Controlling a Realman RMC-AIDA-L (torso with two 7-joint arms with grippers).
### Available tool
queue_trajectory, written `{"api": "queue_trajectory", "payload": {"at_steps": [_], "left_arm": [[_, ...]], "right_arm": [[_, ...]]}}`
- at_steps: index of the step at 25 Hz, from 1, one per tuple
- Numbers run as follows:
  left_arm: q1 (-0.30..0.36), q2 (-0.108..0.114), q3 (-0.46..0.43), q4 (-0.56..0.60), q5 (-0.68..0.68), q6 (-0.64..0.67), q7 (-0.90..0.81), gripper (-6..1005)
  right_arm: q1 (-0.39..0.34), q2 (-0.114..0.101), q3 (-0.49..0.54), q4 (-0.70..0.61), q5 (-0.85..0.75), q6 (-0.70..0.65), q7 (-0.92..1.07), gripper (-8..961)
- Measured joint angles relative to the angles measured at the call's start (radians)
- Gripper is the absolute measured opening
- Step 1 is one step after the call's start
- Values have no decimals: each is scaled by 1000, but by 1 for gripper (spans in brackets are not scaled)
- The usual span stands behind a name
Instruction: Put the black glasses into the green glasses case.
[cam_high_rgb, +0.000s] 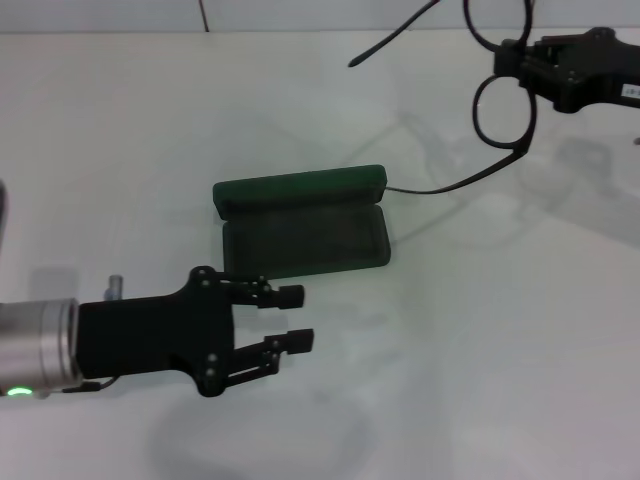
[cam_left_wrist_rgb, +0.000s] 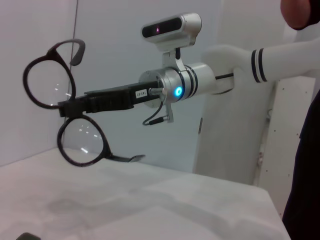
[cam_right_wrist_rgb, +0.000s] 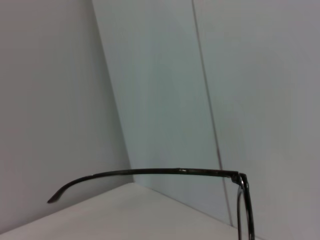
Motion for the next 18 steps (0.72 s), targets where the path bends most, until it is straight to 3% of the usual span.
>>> {"api": "queue_trajectory", "payload": {"at_steps": [13, 18], "left_arm": [[-89, -5, 25, -115, -27, -1, 102, 64], [-121, -6, 27, -145, -32, -2, 113, 34]], "right_arm": [[60, 13, -7, 186, 124, -76, -120, 96], [109, 15, -11, 287, 136, -121, -130, 96]]}}
